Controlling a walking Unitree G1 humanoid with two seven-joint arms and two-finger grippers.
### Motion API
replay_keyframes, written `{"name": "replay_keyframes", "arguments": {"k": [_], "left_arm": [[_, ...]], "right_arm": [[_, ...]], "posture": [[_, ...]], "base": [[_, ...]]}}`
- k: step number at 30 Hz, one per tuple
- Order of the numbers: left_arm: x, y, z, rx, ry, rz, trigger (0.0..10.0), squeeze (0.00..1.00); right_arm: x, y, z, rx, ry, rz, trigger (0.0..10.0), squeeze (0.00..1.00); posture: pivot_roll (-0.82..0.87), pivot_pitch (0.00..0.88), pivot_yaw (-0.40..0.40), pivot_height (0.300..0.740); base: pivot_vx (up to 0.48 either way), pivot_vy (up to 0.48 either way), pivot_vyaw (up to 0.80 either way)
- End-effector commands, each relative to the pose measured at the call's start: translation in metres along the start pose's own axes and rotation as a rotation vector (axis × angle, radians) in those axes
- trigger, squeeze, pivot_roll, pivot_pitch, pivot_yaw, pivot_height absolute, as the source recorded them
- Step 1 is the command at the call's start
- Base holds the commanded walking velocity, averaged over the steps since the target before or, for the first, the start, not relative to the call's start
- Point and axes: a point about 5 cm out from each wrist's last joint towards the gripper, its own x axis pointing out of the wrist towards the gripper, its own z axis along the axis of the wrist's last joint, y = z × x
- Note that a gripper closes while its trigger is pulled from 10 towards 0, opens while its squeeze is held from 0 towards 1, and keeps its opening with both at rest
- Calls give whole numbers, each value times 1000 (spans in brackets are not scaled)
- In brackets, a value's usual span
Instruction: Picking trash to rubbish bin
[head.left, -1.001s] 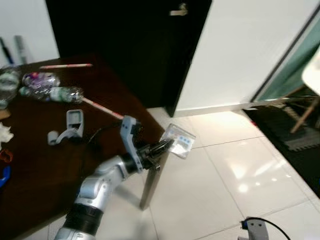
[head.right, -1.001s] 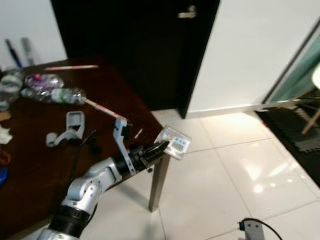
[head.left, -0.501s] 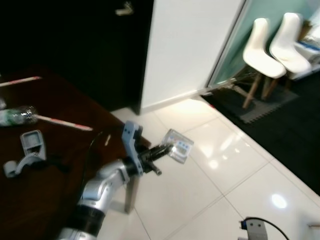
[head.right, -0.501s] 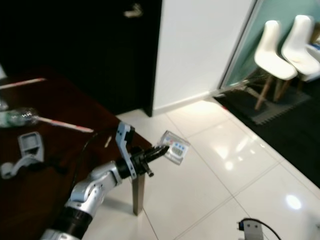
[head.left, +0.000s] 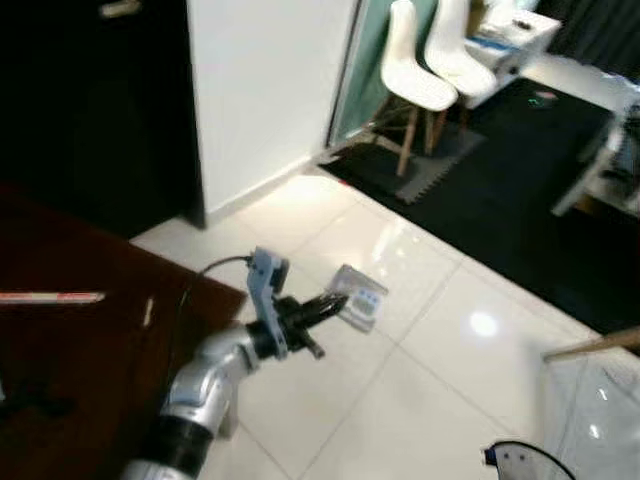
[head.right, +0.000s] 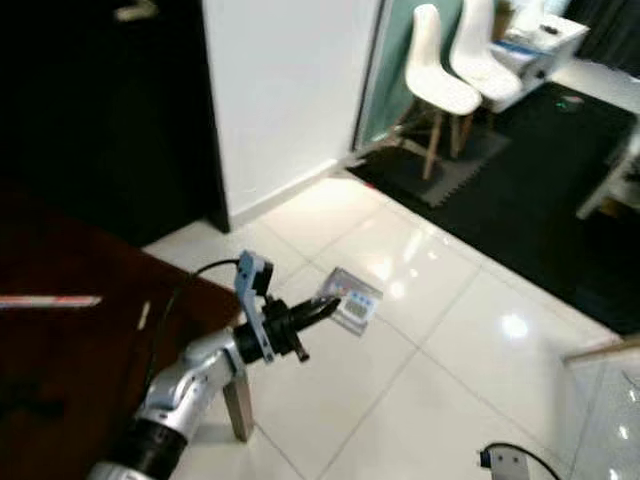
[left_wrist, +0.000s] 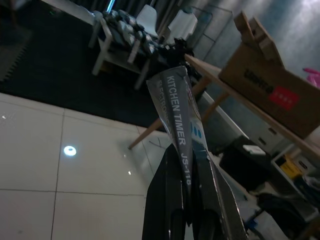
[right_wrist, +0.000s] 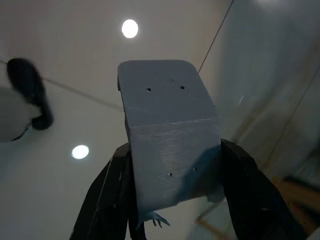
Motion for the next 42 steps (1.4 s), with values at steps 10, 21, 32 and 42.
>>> {"name": "replay_keyframes", "arguments": {"k": [10, 21, 32, 42], "left_arm": [[10, 4, -19, 30, 53, 116, 10000, 0], [8, 10, -20, 27, 46, 143, 10000, 0], [2, 17, -23, 21, 60, 162, 10000, 0], [-12, 29, -35, -7, 96, 233, 10000, 0]], "right_arm": [[0, -3, -2, 11, -5, 1, 10000, 0], [0, 0, -2, 14, -8, 11, 10000, 0], [0, -3, -1, 11, -19, 11, 10000, 0], [0, -4, 1, 7, -25, 15, 10000, 0]], "posture": [[69, 109, -70, 740], [73, 113, -69, 740], [62, 113, -61, 740], [65, 105, -65, 740]], "base": [[0, -84, -308], [0, -445, 0], [0, -454, 0], [0, -454, 0]]}}
